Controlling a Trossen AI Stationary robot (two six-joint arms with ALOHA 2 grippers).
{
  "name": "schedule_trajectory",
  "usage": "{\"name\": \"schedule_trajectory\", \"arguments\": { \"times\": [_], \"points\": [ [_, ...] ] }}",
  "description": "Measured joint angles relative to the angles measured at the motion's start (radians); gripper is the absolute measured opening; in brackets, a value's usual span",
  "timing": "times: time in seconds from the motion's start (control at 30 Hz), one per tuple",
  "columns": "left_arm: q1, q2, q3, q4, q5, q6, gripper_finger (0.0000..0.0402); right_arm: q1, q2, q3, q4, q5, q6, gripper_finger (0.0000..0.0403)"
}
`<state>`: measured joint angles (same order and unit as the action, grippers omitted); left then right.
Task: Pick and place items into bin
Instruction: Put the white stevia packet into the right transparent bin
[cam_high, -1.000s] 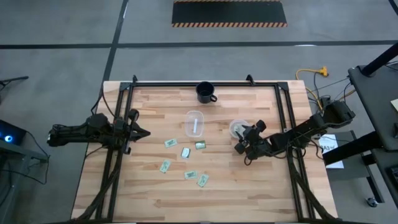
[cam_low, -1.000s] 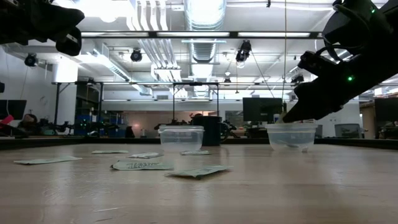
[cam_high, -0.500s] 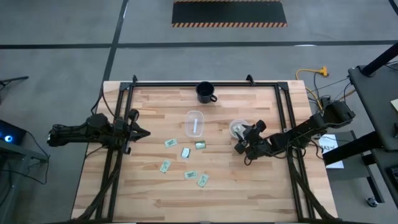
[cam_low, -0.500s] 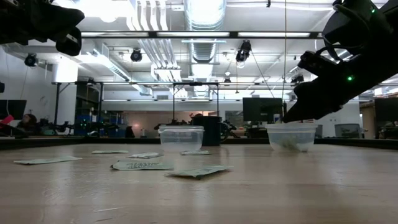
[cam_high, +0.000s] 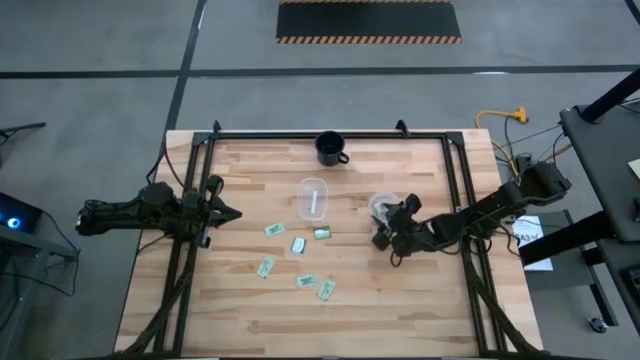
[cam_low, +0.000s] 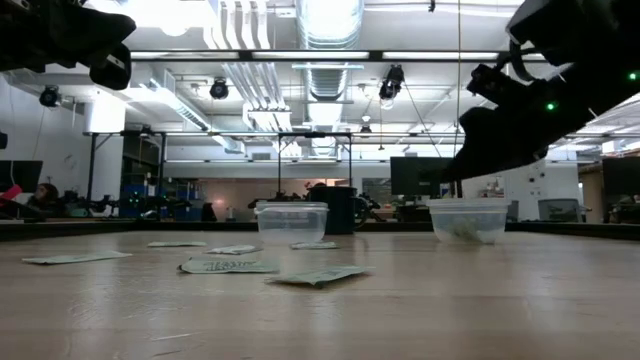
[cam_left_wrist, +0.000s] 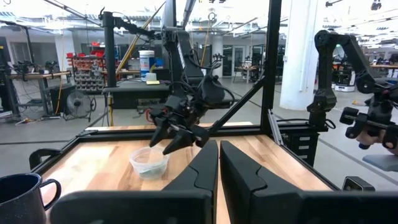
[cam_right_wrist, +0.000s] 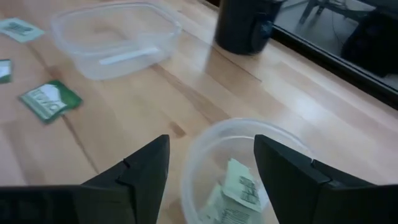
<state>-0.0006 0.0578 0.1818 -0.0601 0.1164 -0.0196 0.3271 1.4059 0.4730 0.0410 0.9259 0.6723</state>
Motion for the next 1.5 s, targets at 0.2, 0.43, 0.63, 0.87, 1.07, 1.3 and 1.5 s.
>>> {"name": "schedule_trajectory", "arguments": {
  "times": [0.2,0.43,0.63,0.87,1.07,1.3,1.5],
  "points": [
    [0.000,0.000,0.000,0.000,0.000,0.000,0.0000,0.001,0.017,0.038,0.012,-0.109,-0.135,0.0224],
    [0.000,0.000,0.000,0.000,0.000,0.000,0.0000,0.002,0.109,0.064,0.216,-0.279,-0.357,0.0224],
    [0.000,0.000,0.000,0.000,0.000,0.000,0.0000,0.002,0.254,0.131,0.343,-0.465,-0.529,0.0224],
    [0.000,-0.001,0.000,-0.001,0.000,0.000,0.0000,0.003,0.428,0.265,0.329,-0.611,-0.637,0.0224],
    [0.000,0.000,0.000,0.000,0.000,0.000,0.0000,0.003,0.466,0.353,0.263,-0.651,-0.673,0.0224],
    [0.000,0.002,0.000,0.004,0.000,0.000,0.0000,0.028,0.429,0.390,0.194,-0.759,-0.692,0.0224],
    [0.000,0.007,0.000,0.003,0.000,0.000,0.0000,0.048,0.422,0.482,0.093,-0.873,-0.767,0.0224]
  ]
}}
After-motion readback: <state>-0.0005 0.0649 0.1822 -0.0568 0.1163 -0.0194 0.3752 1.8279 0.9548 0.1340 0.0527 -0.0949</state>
